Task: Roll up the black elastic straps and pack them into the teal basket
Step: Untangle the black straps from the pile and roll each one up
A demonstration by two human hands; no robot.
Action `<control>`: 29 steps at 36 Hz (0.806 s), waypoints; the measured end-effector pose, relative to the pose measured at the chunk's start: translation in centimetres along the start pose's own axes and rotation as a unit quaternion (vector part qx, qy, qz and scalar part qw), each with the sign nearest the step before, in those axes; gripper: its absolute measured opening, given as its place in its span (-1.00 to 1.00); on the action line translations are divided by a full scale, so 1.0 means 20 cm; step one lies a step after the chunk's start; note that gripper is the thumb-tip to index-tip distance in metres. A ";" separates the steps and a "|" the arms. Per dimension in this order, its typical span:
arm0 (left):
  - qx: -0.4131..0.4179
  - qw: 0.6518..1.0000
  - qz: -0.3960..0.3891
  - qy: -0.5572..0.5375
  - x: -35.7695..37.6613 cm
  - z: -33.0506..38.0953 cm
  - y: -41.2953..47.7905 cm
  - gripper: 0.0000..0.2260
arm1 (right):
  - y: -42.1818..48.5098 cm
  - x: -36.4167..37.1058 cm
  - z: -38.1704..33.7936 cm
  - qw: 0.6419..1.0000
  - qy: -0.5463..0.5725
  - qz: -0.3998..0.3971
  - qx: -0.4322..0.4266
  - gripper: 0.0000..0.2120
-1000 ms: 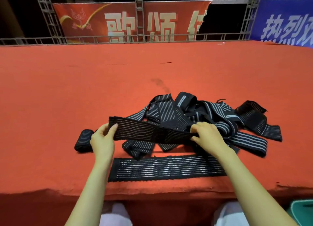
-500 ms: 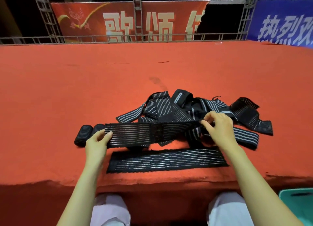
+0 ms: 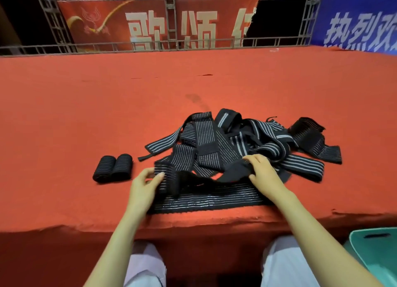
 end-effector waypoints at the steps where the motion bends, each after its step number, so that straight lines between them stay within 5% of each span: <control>1: 0.008 1.000 -0.012 0.004 0.05 0.01 0.00 -0.91 | 0.01 0.00 0.00 0.999 0.012 0.025 0.021 -0.54; 7: 0.053 0.996 -0.050 0.043 0.29 0.07 0.05 -0.69 | 0.08 -0.12 -0.12 0.995 0.017 0.088 0.050 -0.83; 10: 0.149 0.976 -0.081 0.135 0.44 0.12 0.05 -0.81 | 0.12 -0.18 -0.17 0.997 0.006 0.044 0.062 -0.83; 14: 0.171 0.951 -0.137 0.219 0.58 0.13 0.09 -0.80 | 0.18 -0.24 -0.23 0.986 0.155 0.037 0.053 -0.81; 18: 0.153 0.934 -0.182 0.265 0.64 0.11 0.12 -0.54 | 0.18 -0.29 -0.25 0.951 0.303 -0.055 0.017 -0.78; 21: 0.170 0.930 -0.161 0.282 0.67 0.11 0.15 -0.75 | 0.19 -0.27 -0.24 0.905 0.413 -0.101 -0.009 -0.81; 25: 0.160 0.952 -0.116 0.235 0.63 0.12 0.18 -0.83 | 0.25 -0.22 -0.16 0.963 0.262 0.054 0.020 -0.84; 29: 0.130 0.952 -0.179 0.213 0.59 0.13 0.18 -0.74 | 0.29 -0.08 -0.11 0.995 0.087 -0.038 -0.008 -0.66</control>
Point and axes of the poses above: each hand's wrist, its own y-axis towards the middle knuckle, its own x-axis out of the palm, z = x × y, the point moved 1 cm from there along y, towards the middle knuckle, and after that the axes turned 15 degrees about -y, right-handed, at the moved point
